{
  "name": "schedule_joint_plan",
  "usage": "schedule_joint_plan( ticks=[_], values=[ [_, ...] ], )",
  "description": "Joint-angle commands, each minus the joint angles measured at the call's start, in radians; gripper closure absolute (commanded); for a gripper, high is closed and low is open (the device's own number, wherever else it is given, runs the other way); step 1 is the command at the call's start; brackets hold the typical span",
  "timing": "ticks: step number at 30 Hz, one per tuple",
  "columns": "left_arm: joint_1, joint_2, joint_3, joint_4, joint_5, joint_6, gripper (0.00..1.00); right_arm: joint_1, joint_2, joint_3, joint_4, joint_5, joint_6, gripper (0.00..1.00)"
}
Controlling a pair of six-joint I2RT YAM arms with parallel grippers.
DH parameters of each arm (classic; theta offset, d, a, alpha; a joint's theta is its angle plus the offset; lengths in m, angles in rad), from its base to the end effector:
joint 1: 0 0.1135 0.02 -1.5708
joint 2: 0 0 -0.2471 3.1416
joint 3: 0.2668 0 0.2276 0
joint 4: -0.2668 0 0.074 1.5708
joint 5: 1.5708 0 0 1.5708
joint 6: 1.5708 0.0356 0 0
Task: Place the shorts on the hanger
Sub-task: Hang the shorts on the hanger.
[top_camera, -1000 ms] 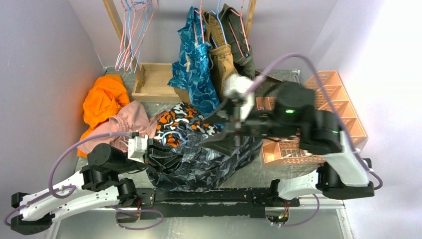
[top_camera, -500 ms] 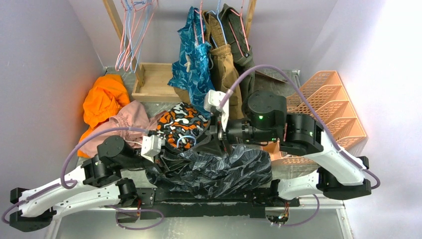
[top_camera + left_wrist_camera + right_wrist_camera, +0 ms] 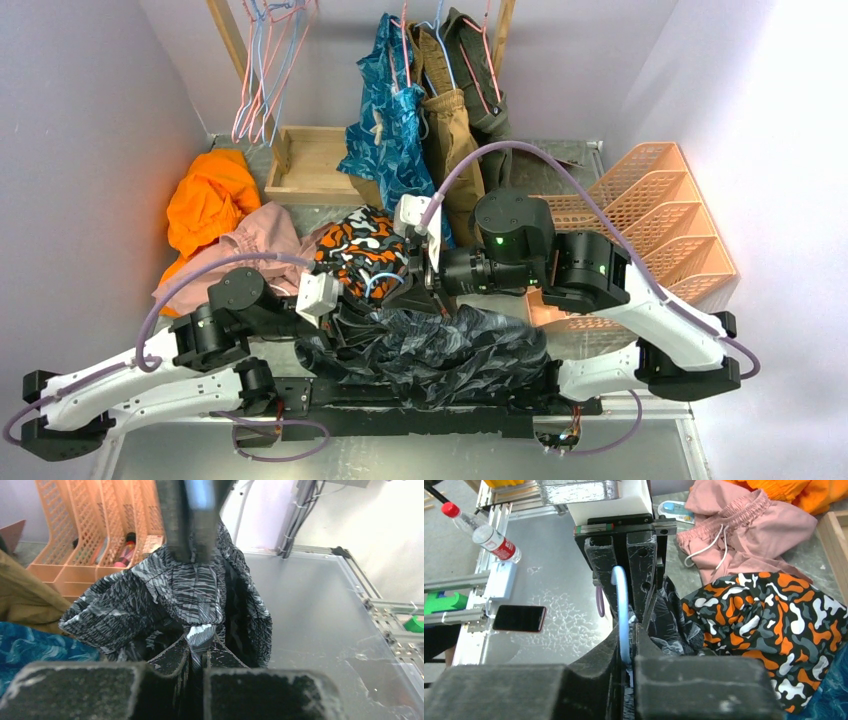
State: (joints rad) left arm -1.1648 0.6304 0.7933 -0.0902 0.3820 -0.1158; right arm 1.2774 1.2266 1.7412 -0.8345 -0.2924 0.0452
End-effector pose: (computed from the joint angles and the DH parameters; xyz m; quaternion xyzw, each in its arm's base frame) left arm 0.0407 -0.1284 0.3617 0.4551 0.5091 -0.5332 0.4994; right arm 0.0483 0.1952 0.4724 -0.5331 0.6053 0.4489 0.3846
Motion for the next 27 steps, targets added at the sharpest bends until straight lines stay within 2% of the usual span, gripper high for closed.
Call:
schedule_joint_plan(
  ticks=[1, 4, 6, 11, 12, 13, 15, 17, 19, 25, 26, 27],
  values=[
    [0.001, -0.011, 0.046, 0.038, 0.004, 0.010, 0.93, 0.003, -0.006, 0.004, 0.012, -0.005, -0.008, 1.00],
    [0.001, -0.025, 0.044, 0.020, -0.063, 0.002, 0.91, 0.004, -0.053, -0.038, 0.076, 0.049, 0.007, 1.00],
    [0.001, -0.046, 0.040, -0.012, -0.118, -0.002, 0.77, 0.003, -0.093, -0.071, 0.134, 0.093, 0.019, 1.00],
    [0.000, -0.140, 0.016, -0.111, -0.255, -0.039, 0.51, 0.004, -0.203, -0.194, 0.307, 0.143, 0.053, 1.00],
    [0.001, -0.162, 0.013, -0.126, -0.269, -0.048, 0.49, 0.004, -0.225, -0.229, 0.345, 0.141, 0.061, 1.00],
    [0.001, -0.182, 0.009, -0.137, -0.279, -0.053, 0.49, 0.003, -0.247, -0.260, 0.378, 0.143, 0.069, 1.00],
    [0.001, -0.232, 0.002, -0.153, -0.325, -0.061, 0.58, 0.003, -0.279, -0.308, 0.426, 0.150, 0.082, 1.00],
    [0.001, -0.266, 0.002, -0.180, -0.396, -0.065, 0.82, 0.004, -0.302, -0.336, 0.456, 0.158, 0.090, 1.00],
    [0.000, -0.285, 0.009, -0.209, -0.443, -0.062, 0.91, 0.004, -0.323, -0.353, 0.477, 0.163, 0.096, 1.00],
    [0.000, -0.297, 0.052, -0.277, -0.529, -0.057, 0.93, 0.003, -0.375, -0.372, 0.515, 0.199, 0.106, 1.00],
    [0.000, -0.297, 0.062, -0.282, -0.551, -0.055, 0.91, 0.003, -0.381, -0.375, 0.522, 0.202, 0.109, 1.00],
    [0.000, -0.296, 0.073, -0.284, -0.571, -0.056, 0.81, 0.003, -0.388, -0.380, 0.529, 0.205, 0.112, 1.00]
  ],
)
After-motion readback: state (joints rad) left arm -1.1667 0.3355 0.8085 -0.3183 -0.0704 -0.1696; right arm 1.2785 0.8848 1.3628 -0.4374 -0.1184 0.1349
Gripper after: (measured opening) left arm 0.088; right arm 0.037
